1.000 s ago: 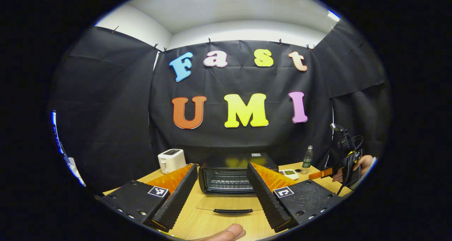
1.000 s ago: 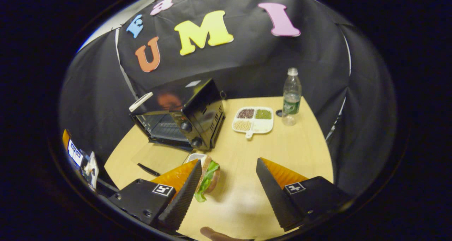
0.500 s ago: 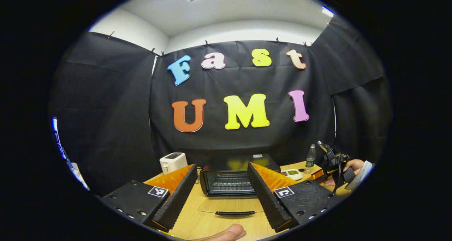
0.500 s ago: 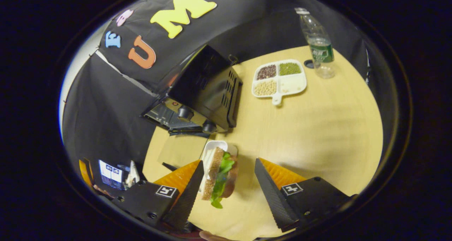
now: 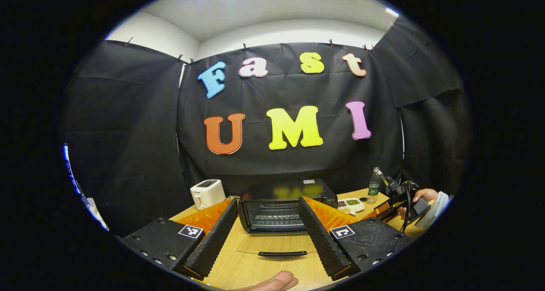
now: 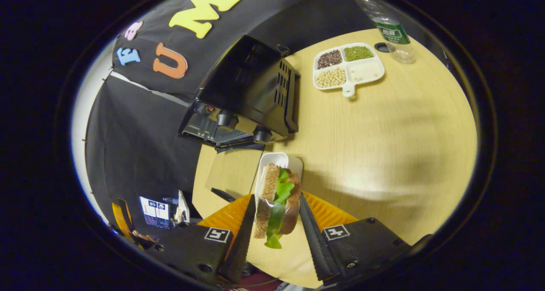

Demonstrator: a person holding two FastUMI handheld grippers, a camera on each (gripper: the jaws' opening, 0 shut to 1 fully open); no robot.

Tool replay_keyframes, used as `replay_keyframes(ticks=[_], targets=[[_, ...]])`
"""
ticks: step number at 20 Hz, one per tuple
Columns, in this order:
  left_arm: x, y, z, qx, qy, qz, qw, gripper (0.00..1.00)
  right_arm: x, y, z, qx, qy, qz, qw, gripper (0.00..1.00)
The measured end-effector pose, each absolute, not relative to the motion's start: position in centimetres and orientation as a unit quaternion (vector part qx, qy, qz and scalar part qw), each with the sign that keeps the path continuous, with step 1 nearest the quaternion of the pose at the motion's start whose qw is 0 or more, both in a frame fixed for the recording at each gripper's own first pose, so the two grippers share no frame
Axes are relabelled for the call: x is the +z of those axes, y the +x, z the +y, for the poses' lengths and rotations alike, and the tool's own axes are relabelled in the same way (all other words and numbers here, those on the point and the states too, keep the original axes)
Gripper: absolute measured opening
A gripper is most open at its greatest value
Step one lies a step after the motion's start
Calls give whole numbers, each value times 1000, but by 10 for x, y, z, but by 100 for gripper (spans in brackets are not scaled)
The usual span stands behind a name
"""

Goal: Open the electric oven with the left hand, put the food in, and close the electric oven.

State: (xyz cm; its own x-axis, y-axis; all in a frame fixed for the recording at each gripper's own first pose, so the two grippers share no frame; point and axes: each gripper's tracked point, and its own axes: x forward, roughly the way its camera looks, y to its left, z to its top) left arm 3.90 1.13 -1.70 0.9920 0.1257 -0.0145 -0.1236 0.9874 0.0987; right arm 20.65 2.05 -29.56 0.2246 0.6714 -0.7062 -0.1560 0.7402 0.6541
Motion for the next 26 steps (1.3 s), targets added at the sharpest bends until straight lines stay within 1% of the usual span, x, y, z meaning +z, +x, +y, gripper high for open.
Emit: replay_keyframes(ticks=[1,2,3,4,6,7,8,9,10,12,14,19,23,24,26], targets=[[-17,39,13,63,48,11,997,93,-297,206,20,276,235,563,742,57],[-19,39,13,64,46,11,997,82,-299,205,22,277,241,569,736,57],[-20,38,13,64,44,12,997,82,-300,203,23,279,250,574,728,57],[-20,36,12,64,42,13,997,93,-301,201,24,283,259,579,719,57],[-20,33,14,65,40,14,997,93,-303,202,25,280,278,581,712,56],[-20,31,14,66,41,14,997,93,-302,201,25,279,281,579,713,51],[-20,30,14,66,42,14,997,93,-301,200,25,277,280,578,714,48],[-20,27,15,66,43,14,997,93,-300,198,25,277,277,577,716,40],[-20,26,16,68,44,13,997,93,-299,198,25,274,276,576,719,41],[-16,21,16,67,42,9,997,93,-295,195,24,267,273,571,727,38],[-14,17,17,65,38,5,997,93,-291,193,21,260,268,561,739,39],[-7,2,20,58,28,-6,998,93,-266,185,13,229,282,520,773,38],[-6,-7,24,43,16,-11,999,93,-247,170,21,222,326,486,780,38],[-6,-10,25,41,14,-14,999,93,-243,168,26,222,339,477,780,36],[-7,-16,27,36,11,-15,999,93,-238,161,35,223,357,457,783,36]])
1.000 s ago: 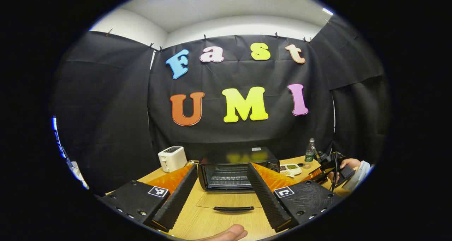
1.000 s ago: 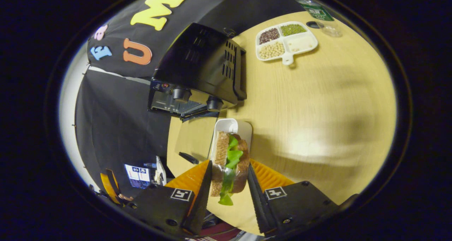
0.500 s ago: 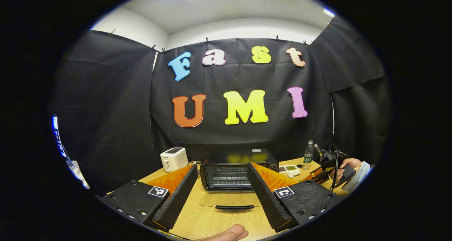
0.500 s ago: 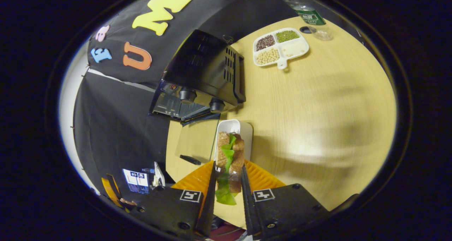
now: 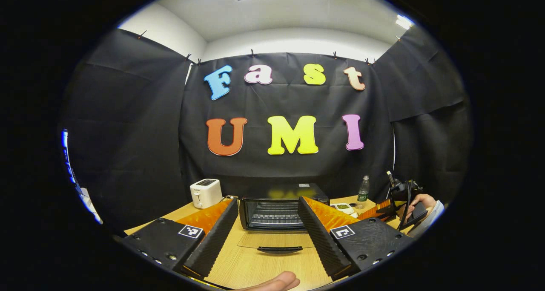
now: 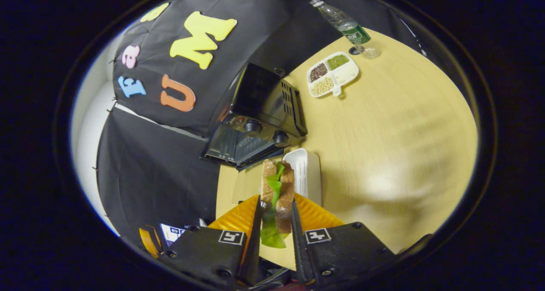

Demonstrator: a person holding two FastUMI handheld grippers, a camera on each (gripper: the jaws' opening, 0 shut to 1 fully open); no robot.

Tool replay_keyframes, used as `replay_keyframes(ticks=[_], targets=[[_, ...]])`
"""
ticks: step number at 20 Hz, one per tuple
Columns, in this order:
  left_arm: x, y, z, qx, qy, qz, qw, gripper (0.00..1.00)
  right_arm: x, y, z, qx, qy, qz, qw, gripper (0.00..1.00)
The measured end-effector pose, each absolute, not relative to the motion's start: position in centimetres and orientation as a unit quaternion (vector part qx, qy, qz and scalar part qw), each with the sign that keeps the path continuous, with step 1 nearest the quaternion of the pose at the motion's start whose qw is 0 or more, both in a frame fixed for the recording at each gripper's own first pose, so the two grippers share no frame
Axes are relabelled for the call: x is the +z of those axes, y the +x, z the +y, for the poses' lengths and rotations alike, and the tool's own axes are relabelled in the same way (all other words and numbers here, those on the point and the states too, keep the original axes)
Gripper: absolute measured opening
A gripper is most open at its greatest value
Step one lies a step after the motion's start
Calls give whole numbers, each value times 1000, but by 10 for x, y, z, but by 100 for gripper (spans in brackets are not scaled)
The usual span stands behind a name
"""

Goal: Open the electric oven with the left hand, put the food in, and close the electric oven.

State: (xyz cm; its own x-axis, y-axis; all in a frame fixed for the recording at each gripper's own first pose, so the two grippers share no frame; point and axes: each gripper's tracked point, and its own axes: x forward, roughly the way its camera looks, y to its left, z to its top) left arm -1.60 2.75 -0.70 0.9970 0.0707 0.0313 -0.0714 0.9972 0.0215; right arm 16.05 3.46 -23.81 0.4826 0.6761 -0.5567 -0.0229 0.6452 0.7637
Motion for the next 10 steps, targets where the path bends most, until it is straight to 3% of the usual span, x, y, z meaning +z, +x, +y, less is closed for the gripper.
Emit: replay_keyframes(ticks=[10], targets=[[-7,-33,61,30,6,-23,999,93,-214,160,121,198,496,300,790,35]])
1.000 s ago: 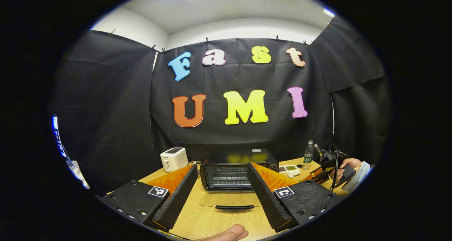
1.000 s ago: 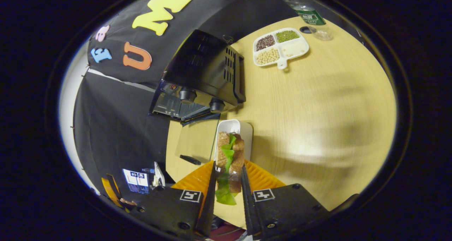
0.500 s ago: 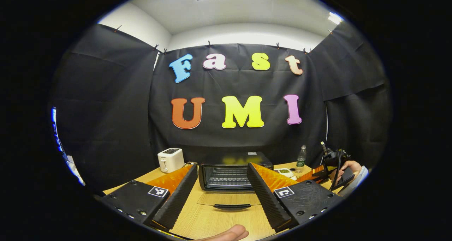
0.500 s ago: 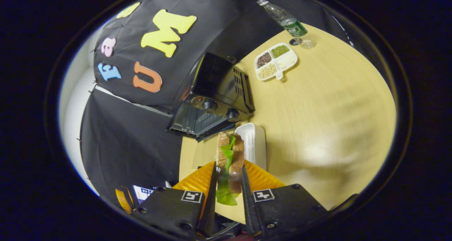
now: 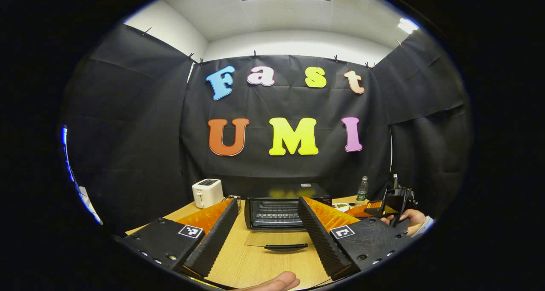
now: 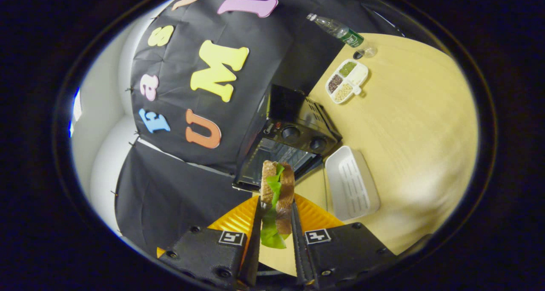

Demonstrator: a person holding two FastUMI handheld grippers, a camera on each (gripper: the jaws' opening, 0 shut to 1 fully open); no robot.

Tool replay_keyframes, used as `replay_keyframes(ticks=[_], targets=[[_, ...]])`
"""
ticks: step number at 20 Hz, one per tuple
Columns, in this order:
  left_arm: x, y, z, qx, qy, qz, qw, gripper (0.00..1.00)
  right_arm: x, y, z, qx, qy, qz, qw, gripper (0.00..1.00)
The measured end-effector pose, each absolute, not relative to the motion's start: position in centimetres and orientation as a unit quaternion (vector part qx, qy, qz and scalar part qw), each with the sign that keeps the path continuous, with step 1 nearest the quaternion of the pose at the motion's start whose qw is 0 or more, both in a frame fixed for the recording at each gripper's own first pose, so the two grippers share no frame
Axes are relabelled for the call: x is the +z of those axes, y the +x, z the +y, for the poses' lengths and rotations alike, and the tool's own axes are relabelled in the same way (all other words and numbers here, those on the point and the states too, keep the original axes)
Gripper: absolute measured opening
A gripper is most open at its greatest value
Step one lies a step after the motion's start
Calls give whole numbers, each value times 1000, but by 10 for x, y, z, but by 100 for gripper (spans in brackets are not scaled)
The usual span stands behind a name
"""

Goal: Open the electric oven with the left hand, put the food in, and close the electric oven.

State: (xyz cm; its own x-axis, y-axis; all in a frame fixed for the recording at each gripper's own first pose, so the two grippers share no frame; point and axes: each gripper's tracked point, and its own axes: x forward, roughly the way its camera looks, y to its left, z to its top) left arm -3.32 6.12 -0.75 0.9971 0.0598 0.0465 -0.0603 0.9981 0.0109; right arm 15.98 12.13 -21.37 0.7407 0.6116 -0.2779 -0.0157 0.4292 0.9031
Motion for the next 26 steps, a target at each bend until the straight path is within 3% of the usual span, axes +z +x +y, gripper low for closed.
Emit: replay_keyframes(ticks=[8,12,23,25,26], targets=[[-8,-37,101,43,3,-32,999,93,-245,187,228,179,537,267,780,37],[-13,-33,119,41,-9,-35,998,93,-263,226,252,125,552,231,791,34],[-41,-25,163,33,-43,-18,998,94,-300,345,260,23,552,131,823,35],[-43,-24,176,43,-49,-18,998,94,-306,358,261,22,549,132,825,38],[-43,-24,178,44,-52,-19,998,94,-309,363,262,20,544,130,829,35]])
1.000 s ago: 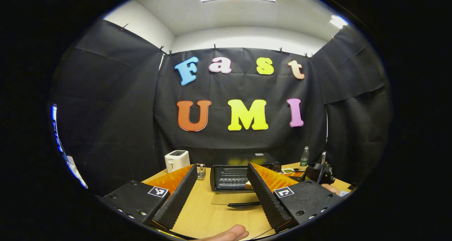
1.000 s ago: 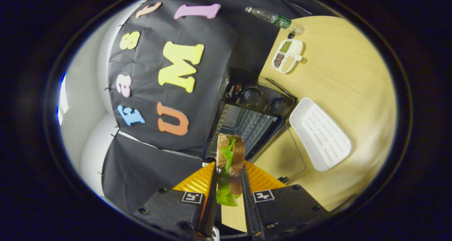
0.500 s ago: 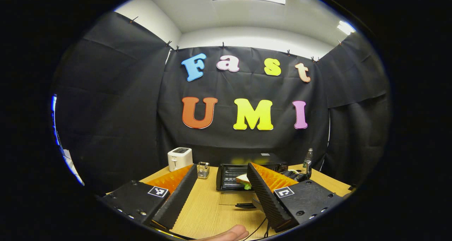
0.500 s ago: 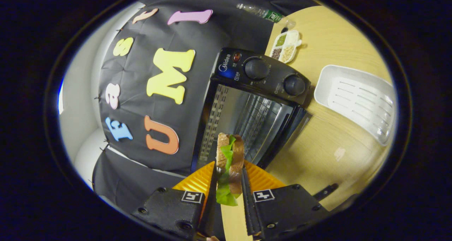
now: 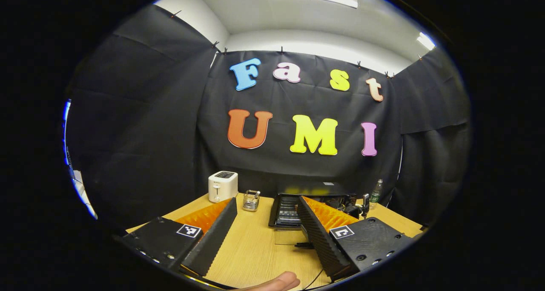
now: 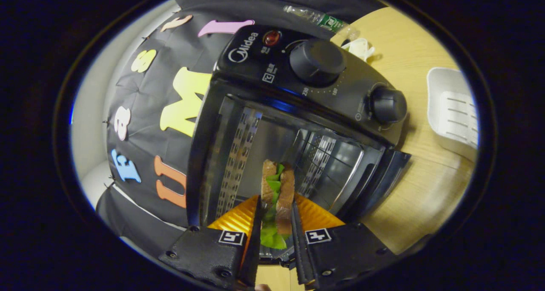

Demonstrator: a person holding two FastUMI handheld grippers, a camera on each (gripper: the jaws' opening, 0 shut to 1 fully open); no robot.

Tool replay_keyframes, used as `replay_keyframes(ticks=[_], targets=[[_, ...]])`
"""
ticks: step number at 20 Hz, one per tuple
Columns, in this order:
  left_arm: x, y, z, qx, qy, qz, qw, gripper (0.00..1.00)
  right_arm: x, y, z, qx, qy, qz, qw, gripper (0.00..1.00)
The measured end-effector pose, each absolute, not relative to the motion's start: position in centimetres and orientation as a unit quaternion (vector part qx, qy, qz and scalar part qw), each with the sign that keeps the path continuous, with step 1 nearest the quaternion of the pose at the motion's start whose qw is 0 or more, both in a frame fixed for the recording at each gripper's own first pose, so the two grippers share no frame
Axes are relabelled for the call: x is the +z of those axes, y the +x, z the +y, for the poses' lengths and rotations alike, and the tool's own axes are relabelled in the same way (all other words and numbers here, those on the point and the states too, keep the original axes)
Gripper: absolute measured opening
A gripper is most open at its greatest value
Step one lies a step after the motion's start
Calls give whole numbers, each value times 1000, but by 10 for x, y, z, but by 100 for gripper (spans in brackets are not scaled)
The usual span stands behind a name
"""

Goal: Open the electric oven with the left hand, put the food in, and close the electric oven.

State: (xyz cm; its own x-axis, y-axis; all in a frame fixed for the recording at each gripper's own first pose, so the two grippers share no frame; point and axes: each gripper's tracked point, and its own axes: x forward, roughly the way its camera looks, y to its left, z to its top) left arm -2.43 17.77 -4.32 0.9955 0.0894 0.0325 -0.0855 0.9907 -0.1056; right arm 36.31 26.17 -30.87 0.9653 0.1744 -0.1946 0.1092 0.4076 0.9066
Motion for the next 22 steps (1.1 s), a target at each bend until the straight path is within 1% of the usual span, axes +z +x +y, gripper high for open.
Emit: replay_keyframes(ticks=[3,4,5,6,9,11,12,13,14,15,16,19,20,21,22], targets=[[-48,-24,180,42,-54,-16,998,94,-317,368,263,10,528,137,838,36],[-49,-23,180,42,-51,-16,998,94,-319,369,265,12,521,138,842,38],[-50,-24,180,42,-50,-15,998,94,-319,368,265,11,513,139,847,36],[-51,-23,179,40,-50,-15,998,94,-320,367,265,10,506,139,851,37],[-55,-21,174,34,-54,-10,998,94,-320,367,265,12,493,142,858,43],[-58,-20,174,33,-58,-6,998,94,-320,367,266,15,480,150,864,43],[-59,-20,174,32,-60,-5,998,94,-320,366,267,17,468,155,870,45],[-59,-20,174,32,-61,-3,998,94,-318,364,269,19,449,159,879,50],[-60,-19,174,33,-62,-2,998,94,-316,363,269,20,426,163,890,53],[-61,-20,173,33,-62,-2,998,94,-317,363,270,20,400,168,901,59],[-63,-20,173,33,-61,0,998,94,-318,363,272,25,376,174,910,60],[-65,-20,172,32,-57,4,998,94,-324,358,277,42,294,207,932,77],[-66,-20,171,31,-55,5,998,94,-324,358,278,42,276,209,937,84],[-67,-20,169,30,-54,7,998,94,-323,359,278,43,260,212,941,81],[-68,-20,168,29,-52,9,998,94,-323,358,279,44,243,217,944,87]])
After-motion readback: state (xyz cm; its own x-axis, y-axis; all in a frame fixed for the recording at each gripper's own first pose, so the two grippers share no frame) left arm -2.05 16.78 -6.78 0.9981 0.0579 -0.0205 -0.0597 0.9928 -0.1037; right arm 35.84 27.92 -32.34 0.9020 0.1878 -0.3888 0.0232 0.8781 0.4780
